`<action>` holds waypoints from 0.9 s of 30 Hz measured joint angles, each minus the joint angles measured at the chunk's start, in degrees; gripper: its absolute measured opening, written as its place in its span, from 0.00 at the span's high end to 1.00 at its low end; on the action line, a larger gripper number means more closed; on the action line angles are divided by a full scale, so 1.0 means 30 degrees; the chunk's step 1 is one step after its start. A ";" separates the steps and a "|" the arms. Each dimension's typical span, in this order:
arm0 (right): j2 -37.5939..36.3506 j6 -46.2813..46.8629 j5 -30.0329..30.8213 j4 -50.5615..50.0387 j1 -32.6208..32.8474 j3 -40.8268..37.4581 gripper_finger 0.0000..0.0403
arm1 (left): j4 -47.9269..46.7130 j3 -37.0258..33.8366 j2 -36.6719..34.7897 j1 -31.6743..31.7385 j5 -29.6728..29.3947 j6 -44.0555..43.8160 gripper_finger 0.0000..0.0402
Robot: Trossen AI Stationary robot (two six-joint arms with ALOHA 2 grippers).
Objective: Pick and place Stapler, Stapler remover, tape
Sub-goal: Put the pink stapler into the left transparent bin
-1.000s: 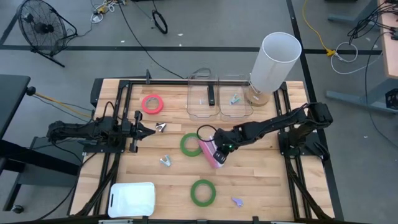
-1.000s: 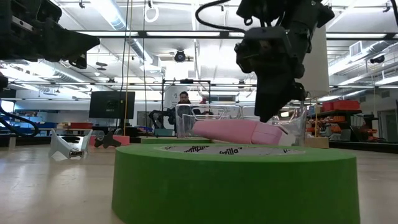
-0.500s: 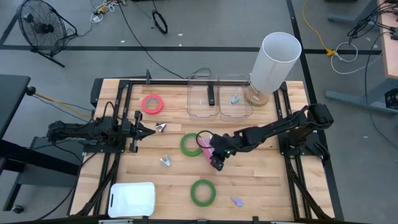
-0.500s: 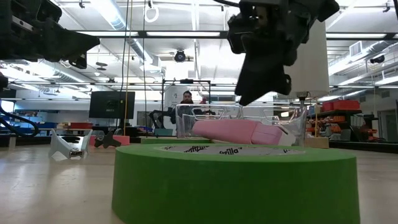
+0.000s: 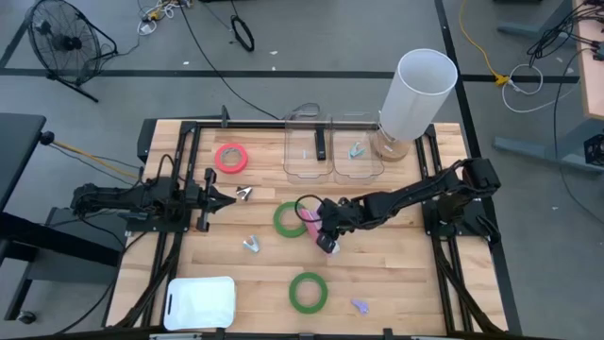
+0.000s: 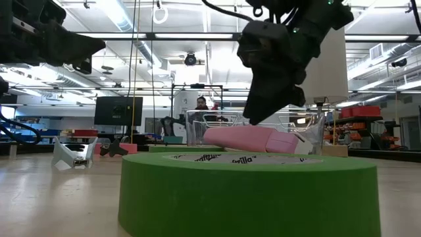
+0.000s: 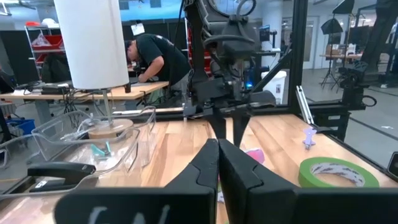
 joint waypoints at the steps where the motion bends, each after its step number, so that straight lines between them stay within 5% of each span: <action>1: 0.0000 -0.0007 0.0053 -0.0184 -0.0106 0.0000 0.68 | -0.0041 0.0000 -0.0002 0.0003 0.0000 -0.0011 0.96; 14: 0.0047 0.0274 0.1026 -0.1852 -0.0478 0.0000 0.57 | -0.0149 -0.0004 -0.0002 0.0003 0.0000 -0.0015 0.96; 27: 0.0652 0.0795 0.1333 -0.2221 -0.0480 -0.0022 0.57 | -0.0143 0.0000 -0.0002 0.0007 0.0000 -0.0044 0.96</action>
